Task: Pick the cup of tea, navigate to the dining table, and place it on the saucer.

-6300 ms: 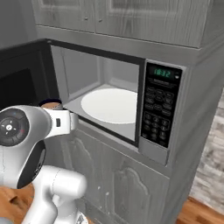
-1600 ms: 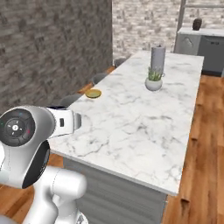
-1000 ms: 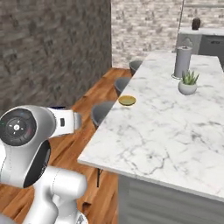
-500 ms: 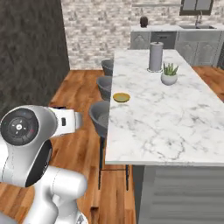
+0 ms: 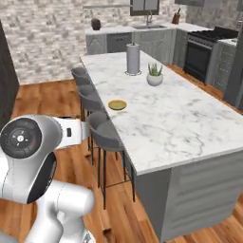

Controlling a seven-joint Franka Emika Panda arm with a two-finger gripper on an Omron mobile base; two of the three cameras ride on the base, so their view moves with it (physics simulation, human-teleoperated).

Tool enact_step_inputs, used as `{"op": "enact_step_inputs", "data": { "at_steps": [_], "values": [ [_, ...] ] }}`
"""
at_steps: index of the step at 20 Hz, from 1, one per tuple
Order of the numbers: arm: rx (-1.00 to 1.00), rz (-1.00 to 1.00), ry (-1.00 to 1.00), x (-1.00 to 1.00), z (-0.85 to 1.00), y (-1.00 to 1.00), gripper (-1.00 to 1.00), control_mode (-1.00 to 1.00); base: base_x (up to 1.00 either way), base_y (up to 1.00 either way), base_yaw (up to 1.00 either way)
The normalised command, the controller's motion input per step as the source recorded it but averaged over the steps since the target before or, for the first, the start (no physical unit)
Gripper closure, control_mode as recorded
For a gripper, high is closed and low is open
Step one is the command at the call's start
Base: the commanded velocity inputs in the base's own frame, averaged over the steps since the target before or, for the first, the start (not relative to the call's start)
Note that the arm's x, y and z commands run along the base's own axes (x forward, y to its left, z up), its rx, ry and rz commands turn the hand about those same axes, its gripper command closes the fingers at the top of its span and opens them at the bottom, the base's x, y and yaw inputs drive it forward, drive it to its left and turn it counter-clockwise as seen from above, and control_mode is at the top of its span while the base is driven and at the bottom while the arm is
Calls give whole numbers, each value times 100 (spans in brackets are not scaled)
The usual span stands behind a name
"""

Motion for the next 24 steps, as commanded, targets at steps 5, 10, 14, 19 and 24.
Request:
{"op": "enact_step_inputs", "data": {
  "at_steps": [5,10,14,19,24],
  "values": [
    [0,0,0,0,0,0,100,100,44,90,-43],
    [0,0,0,0,0,0,100,100,44,73,-28],
    [0,0,0,0,0,0,100,100,40,64,-24],
    [0,0,0,0,0,0,100,100,34,44,-19],
    [0,0,0,0,0,0,100,100,31,32,-14]
  ]
}}
